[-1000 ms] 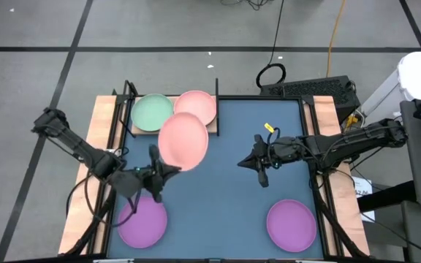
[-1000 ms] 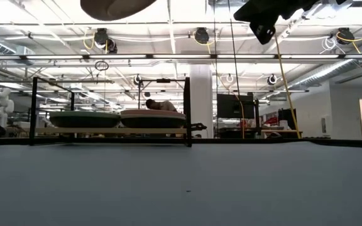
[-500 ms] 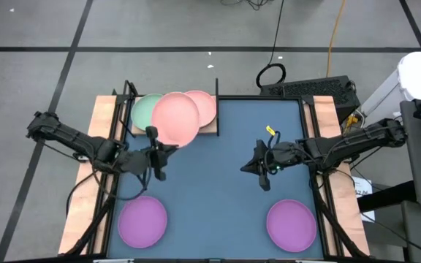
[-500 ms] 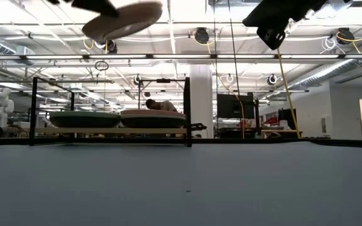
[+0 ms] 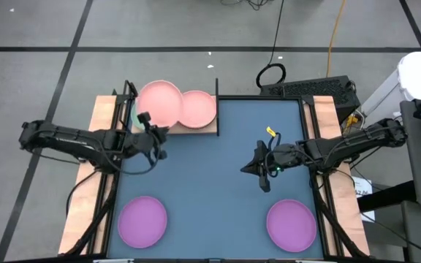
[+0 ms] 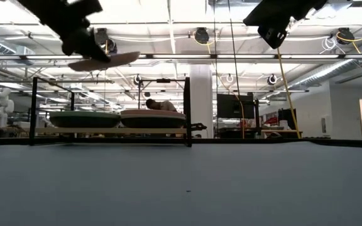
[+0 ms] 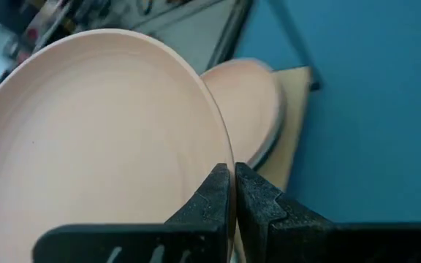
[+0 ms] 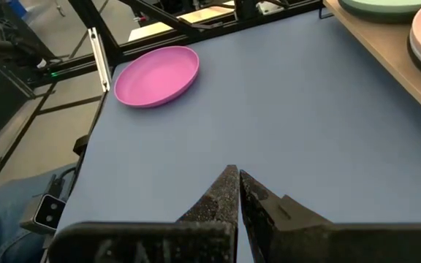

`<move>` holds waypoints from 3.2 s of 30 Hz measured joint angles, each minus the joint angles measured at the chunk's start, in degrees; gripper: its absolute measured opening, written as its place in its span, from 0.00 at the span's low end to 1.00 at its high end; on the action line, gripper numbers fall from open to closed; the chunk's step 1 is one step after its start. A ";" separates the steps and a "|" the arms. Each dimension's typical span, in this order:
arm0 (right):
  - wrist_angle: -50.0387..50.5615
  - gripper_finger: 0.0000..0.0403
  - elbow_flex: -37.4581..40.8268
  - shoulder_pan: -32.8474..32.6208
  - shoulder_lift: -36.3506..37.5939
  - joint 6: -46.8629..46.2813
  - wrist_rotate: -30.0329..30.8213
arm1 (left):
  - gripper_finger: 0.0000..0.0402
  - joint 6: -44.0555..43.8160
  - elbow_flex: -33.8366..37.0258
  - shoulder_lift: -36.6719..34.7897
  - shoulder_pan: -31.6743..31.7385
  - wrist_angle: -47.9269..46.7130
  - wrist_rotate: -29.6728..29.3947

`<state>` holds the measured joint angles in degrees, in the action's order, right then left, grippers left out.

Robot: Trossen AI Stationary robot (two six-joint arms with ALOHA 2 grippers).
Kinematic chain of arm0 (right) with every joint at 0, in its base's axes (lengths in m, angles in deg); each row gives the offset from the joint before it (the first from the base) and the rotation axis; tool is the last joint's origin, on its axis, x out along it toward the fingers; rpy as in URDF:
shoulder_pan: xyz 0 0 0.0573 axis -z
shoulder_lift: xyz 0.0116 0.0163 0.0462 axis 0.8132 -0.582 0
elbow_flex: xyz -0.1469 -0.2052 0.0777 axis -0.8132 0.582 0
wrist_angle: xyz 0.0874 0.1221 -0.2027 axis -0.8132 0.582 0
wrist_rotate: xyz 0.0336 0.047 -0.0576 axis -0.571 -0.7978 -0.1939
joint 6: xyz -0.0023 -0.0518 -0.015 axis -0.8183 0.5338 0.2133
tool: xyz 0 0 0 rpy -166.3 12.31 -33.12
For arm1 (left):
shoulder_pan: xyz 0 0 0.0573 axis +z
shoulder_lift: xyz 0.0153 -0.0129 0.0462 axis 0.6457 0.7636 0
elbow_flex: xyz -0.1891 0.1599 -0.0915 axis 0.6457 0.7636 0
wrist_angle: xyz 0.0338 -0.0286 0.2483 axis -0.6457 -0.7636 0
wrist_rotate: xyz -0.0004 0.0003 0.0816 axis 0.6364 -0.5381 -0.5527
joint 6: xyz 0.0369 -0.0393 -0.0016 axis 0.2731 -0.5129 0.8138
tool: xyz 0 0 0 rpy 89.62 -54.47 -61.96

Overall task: Place and stack plates onto a shelf
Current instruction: Stack the light pink plate on top of the light green plate on the shelf

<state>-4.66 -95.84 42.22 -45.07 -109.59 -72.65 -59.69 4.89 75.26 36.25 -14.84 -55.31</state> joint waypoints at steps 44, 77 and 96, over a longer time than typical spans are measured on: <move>0.01 0.00 0.00 0.02 0.00 0.44 -0.07 | 0.03 -7.20 11.25 -0.24 25.74 8.08 18.30; 0.21 0.00 0.00 0.04 0.00 0.67 -0.09 | 0.14 -7.82 11.27 5.90 27.93 8.30 18.84; 0.22 0.00 0.00 0.04 0.00 1.51 -0.11 | 0.20 -9.67 11.24 5.68 27.73 12.77 18.78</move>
<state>-4.45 -95.84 42.27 -45.07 -108.09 -72.76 -69.36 16.12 80.94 63.98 -2.08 -36.53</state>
